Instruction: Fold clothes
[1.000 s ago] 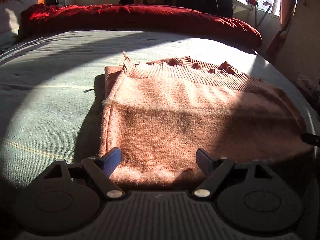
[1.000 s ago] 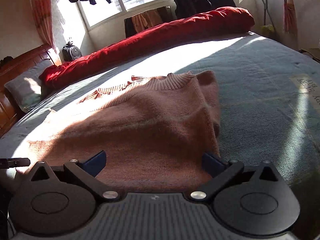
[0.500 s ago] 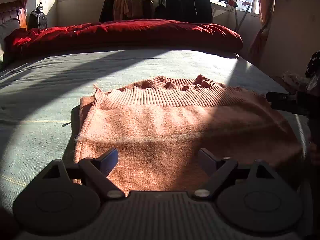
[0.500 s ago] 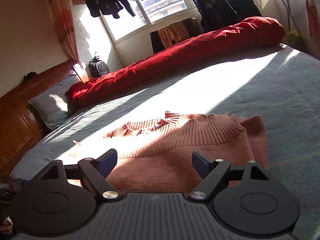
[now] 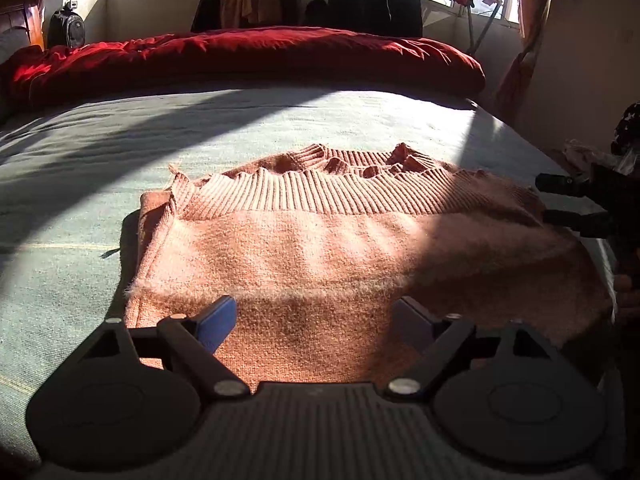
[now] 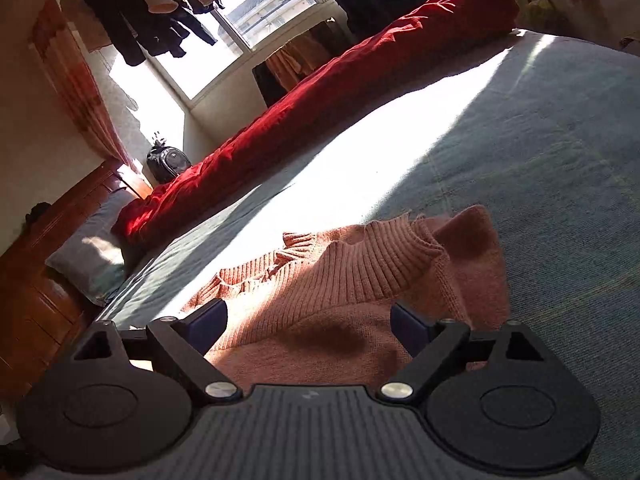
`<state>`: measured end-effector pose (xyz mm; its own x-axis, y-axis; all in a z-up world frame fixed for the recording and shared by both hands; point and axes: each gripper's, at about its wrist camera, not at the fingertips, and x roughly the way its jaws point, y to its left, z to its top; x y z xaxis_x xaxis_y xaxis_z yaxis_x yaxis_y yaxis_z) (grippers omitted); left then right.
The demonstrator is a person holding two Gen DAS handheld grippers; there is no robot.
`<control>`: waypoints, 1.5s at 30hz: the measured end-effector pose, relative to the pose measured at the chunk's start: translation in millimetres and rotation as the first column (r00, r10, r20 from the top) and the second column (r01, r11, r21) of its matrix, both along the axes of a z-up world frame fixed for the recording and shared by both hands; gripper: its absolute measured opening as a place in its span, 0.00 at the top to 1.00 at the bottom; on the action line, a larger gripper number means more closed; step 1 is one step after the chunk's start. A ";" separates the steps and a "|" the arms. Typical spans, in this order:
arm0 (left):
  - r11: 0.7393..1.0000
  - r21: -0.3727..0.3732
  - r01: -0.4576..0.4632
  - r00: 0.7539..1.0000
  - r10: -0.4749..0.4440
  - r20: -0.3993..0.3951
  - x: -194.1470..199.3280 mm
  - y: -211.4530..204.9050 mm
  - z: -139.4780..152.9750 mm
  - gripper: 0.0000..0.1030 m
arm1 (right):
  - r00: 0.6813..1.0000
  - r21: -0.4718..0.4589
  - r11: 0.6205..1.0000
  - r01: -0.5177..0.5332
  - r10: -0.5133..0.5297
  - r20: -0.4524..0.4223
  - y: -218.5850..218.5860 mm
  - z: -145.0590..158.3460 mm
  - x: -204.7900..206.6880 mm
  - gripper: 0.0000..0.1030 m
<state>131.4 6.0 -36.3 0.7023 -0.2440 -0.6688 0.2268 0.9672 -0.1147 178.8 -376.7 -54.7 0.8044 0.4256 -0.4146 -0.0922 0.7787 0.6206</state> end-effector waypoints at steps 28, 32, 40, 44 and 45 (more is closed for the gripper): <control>1.000 -0.007 0.000 1.000 0.000 -0.002 -2.8 -4.0 4.4 0.15 | 0.999 -0.277 0.960 0.036 -0.042 -0.017 36.0 11.0 4.7 0.00; 0.999 -0.036 -0.025 1.000 0.024 -0.012 0.8 -1.7 0.4 0.15 | 0.993 -0.416 0.909 -0.005 -0.046 -0.112 50.7 -6.5 3.6 0.00; 0.998 -0.050 -0.048 0.998 0.049 0.030 16.5 18.9 10.0 0.15 | 0.992 -0.524 0.851 -0.002 -0.066 -0.111 69.3 -19.4 2.9 0.00; 0.996 -0.063 -0.057 0.998 0.058 0.013 32.1 25.3 0.9 0.15 | 0.992 -0.521 0.853 0.009 -0.071 -0.100 69.2 -21.0 1.3 0.00; 0.996 -0.068 -0.062 0.998 0.062 -0.002 35.4 26.6 -4.1 0.15 | 0.992 -0.520 0.854 0.009 -0.071 -0.100 68.9 -21.2 1.6 0.00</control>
<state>166.8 32.6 -40.5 0.7173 -0.2453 -0.6521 0.1669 0.9692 -0.1809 180.4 -307.8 -76.0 0.7512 0.0926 -0.6535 -0.0087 0.9914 0.1306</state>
